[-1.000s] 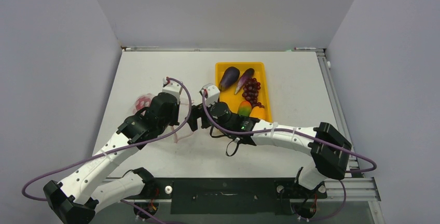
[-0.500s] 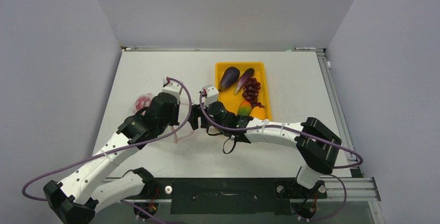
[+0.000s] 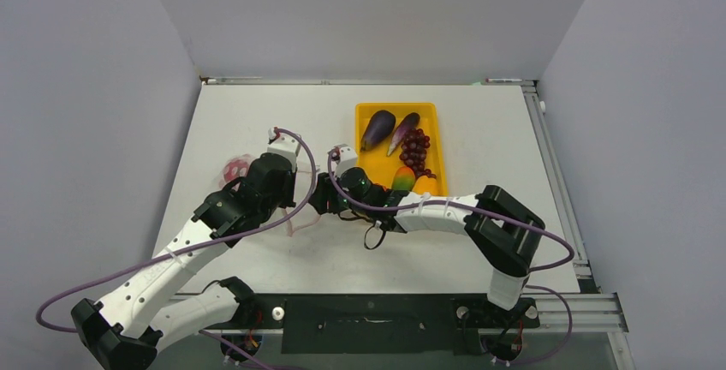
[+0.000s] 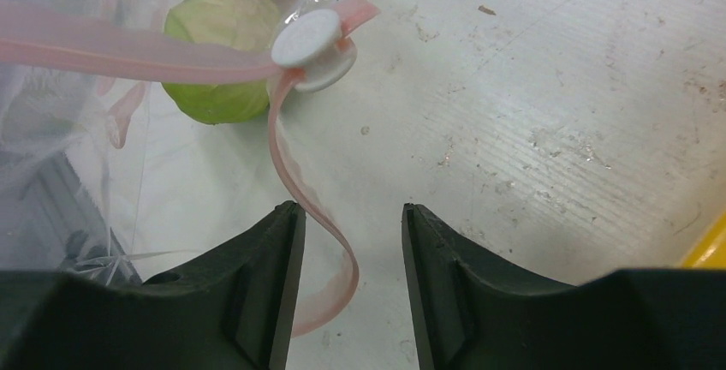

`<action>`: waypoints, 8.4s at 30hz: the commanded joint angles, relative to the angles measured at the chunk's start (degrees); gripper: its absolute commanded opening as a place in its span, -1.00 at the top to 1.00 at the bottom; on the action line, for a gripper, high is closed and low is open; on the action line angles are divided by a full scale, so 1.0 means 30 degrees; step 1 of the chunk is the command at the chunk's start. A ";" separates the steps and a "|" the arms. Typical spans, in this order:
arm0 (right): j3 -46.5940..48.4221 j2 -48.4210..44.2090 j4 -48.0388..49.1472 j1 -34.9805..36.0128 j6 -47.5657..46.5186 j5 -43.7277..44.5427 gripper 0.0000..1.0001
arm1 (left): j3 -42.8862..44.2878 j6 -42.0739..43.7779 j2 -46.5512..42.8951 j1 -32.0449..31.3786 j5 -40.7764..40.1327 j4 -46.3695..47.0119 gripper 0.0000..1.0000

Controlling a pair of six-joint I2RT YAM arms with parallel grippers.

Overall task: Place the food in the zip-top bag and seal the zipper
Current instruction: Adjust the zipper food storage bag at the center of the board, then pick up the fake fruit from the bin.

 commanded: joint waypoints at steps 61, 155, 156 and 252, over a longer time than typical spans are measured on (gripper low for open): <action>0.9059 -0.5381 -0.7609 -0.0042 -0.6323 0.4162 0.89 | 0.4715 -0.1437 -0.5626 0.0029 0.0889 -0.0721 0.89; 0.9293 -0.2430 -0.6182 -0.0266 -0.4637 0.1101 0.89 | 0.6516 0.1915 -0.1717 0.0351 -0.2823 0.0237 1.00; 0.9340 -0.2224 -0.6051 -0.0286 -0.4527 0.1026 0.89 | 0.6623 0.2104 -0.1649 0.0355 -0.2903 0.0206 1.00; -0.3338 -0.8044 -0.7147 -0.4871 -0.4277 0.0361 -0.84 | -0.0511 0.1478 -0.2619 0.0999 0.3212 0.2653 1.00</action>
